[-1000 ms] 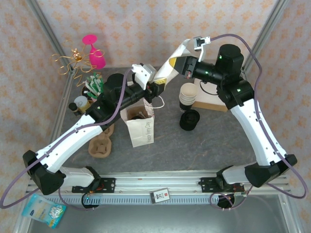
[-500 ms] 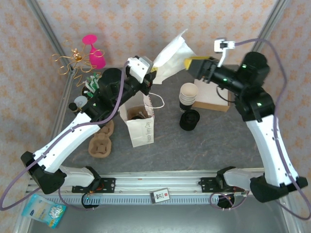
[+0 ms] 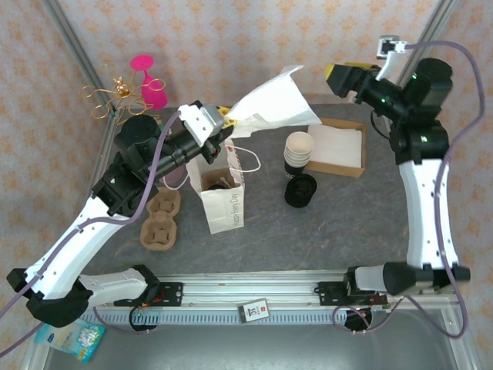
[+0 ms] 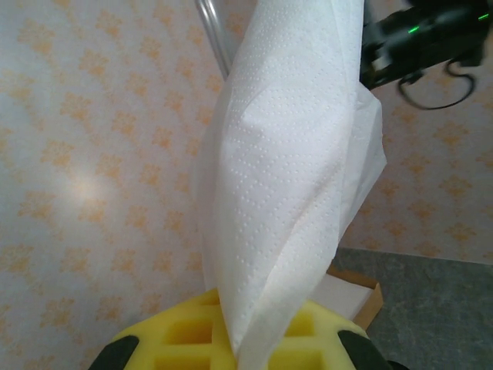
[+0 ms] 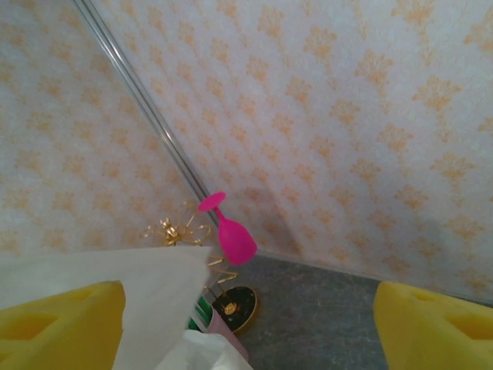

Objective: Pack the takeout coffee

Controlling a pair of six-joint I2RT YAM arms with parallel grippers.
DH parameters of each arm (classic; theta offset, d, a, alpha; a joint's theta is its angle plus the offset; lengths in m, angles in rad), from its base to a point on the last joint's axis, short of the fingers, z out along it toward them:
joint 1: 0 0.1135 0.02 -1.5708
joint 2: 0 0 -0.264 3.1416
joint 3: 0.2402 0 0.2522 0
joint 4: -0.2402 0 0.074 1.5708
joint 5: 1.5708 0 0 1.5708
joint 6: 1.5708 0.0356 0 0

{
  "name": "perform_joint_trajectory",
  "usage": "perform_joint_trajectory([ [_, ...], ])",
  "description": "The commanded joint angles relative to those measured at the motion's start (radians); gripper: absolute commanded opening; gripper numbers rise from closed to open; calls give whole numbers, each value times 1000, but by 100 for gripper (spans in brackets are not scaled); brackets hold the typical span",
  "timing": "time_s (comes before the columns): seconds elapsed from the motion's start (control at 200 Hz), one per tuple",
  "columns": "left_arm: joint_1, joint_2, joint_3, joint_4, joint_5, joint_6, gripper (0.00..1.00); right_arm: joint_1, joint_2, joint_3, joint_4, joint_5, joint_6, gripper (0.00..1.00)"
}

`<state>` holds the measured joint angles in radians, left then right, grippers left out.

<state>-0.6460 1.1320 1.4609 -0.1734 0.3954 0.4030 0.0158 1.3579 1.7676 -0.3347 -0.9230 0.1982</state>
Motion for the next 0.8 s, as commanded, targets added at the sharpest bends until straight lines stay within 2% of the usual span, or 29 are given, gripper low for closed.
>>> perform_joint_trajectory([
  [0.0, 4, 25, 12, -46, 105, 39, 0, 12, 50, 28, 84, -119, -50, 86],
  [0.155, 4, 54, 25, -28, 124, 53, 0, 130, 106, 100, -33, -161, -247, 90],
  [0.22, 6, 68, 33, -16, 108, 49, 0, 145, 111, 115, -94, -196, -306, 90],
  [0.31, 12, 82, 39, 4, 113, 45, 0, 145, 69, 52, -102, -266, -361, 88],
  [0.495, 45, 108, 41, 74, 50, -17, 0, 152, -61, -118, -95, -372, -450, 88],
  [0.706, 51, 130, 45, 137, 124, -102, 0, 228, -91, -190, -87, -375, -478, 87],
  [0.796, 51, 137, 47, 159, 108, -134, 0, 275, -92, -183, -113, -344, -513, 87],
])
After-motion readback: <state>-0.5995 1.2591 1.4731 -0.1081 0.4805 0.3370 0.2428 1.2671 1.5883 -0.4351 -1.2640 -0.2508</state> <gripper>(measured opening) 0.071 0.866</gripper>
